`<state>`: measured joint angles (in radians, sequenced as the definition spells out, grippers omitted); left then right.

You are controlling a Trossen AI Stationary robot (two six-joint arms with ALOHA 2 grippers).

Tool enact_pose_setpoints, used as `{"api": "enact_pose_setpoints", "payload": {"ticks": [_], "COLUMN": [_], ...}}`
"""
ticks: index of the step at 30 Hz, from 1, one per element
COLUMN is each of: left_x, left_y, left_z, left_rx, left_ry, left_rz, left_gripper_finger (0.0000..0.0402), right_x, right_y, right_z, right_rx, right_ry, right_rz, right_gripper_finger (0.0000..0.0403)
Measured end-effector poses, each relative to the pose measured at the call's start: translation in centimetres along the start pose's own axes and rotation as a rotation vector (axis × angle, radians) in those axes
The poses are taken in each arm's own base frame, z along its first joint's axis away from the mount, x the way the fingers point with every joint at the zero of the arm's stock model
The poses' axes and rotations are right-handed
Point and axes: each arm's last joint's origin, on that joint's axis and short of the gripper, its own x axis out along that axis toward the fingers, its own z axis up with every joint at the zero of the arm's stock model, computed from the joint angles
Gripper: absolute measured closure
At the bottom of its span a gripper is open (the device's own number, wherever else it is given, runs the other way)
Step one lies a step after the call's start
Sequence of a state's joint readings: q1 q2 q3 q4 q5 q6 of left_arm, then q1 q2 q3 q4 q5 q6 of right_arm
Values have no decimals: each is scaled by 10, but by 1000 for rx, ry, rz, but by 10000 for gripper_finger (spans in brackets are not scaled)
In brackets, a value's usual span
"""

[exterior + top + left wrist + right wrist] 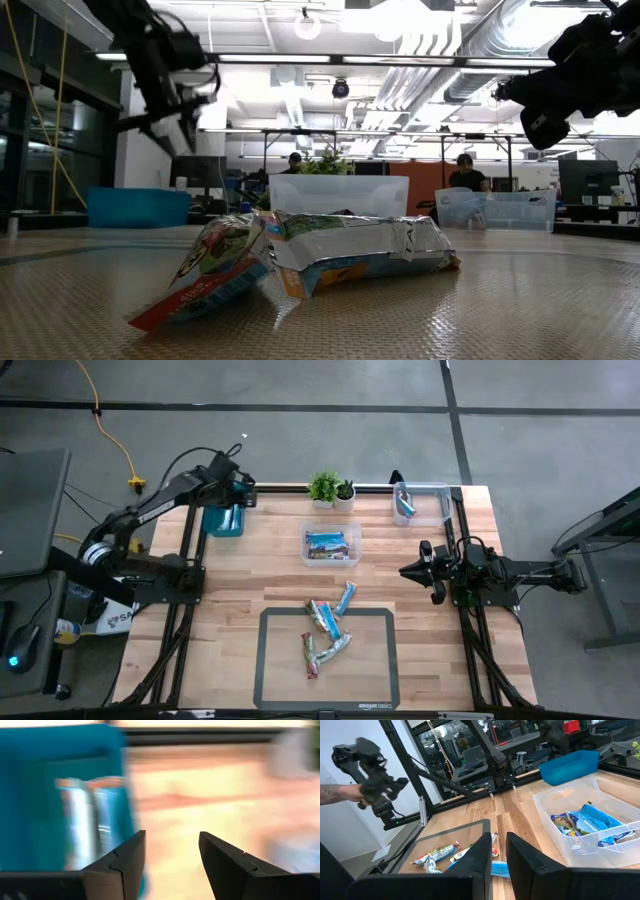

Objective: Pick and place Granola Bars by type
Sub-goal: Put the orange granola bar in the blue bin

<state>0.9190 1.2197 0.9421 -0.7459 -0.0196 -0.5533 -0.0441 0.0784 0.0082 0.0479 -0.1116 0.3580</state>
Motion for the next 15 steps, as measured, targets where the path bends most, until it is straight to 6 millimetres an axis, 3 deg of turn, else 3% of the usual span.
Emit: {"api": "enact_pose_setpoints", "payload": {"ticks": [9,15], "left_x": [-46,-71], "left_y": [-37,-63], "left_z": [-27,-56], "left_rx": [175,343], "left_ry": [3,-3], "left_rz": [-421,-589], "left_gripper_finger": [220,220], "right_x": [0,0], "right_y": [0,0], "right_z": [0,0], "right_rx": [0,0], "right_ry": [0,0], "right_rz": [1,0], "right_gripper_finger": [368,366]}}
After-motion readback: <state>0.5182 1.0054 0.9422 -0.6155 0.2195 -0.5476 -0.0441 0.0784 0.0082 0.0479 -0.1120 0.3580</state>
